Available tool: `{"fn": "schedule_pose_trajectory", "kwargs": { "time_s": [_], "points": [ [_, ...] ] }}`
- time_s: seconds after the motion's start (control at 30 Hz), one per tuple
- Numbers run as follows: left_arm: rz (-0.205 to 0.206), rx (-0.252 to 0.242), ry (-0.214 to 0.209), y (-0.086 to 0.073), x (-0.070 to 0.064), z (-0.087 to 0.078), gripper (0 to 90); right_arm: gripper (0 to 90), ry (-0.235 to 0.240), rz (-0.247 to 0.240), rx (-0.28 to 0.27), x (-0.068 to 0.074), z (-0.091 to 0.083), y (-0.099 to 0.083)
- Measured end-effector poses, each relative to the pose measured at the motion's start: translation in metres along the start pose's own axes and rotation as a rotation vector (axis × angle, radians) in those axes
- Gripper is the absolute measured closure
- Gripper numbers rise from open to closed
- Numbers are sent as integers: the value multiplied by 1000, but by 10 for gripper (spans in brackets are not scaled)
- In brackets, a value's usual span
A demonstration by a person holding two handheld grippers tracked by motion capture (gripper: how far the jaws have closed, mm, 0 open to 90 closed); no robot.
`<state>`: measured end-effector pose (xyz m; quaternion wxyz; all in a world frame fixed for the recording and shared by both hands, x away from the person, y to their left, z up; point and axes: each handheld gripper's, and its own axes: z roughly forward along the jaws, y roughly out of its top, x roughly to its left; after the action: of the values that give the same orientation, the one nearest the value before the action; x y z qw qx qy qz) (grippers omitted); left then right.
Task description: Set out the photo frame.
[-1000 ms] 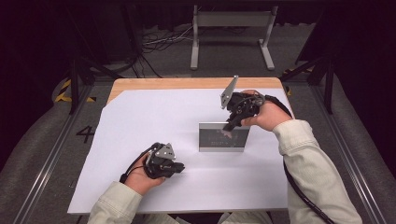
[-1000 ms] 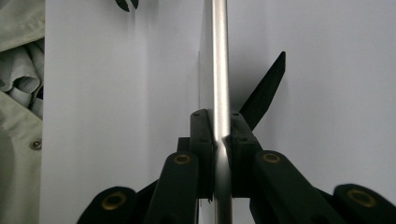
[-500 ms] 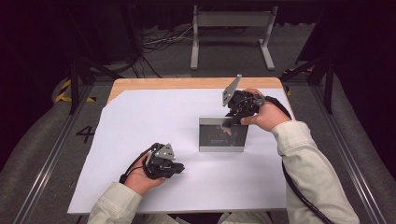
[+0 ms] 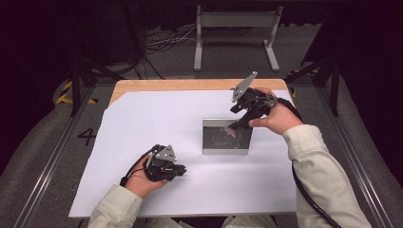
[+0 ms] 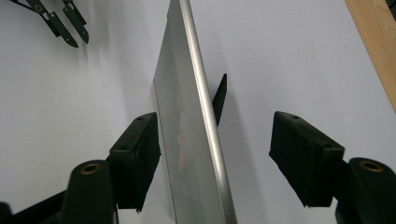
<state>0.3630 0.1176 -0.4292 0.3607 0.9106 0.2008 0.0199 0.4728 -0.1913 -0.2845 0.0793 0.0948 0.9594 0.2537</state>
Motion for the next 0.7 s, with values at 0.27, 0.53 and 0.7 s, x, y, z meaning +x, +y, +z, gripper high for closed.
{"fn": "schedule_pose_trajectory", "kwargs": {
  "time_s": [0.27, 0.53, 0.7],
  "points": [
    [-5, -12, 4, 2, 4, 0, 739, 303, -37, 31, -21, 8, -18, -12],
    [-33, -24, 17, 0, 11, -4, 700, 274, -70, 84, -38, 11, -38, -32],
    [-42, -35, 30, -1, 14, -6, 696, 272, -85, 96, -38, 16, -49, -41]
  ]
}}
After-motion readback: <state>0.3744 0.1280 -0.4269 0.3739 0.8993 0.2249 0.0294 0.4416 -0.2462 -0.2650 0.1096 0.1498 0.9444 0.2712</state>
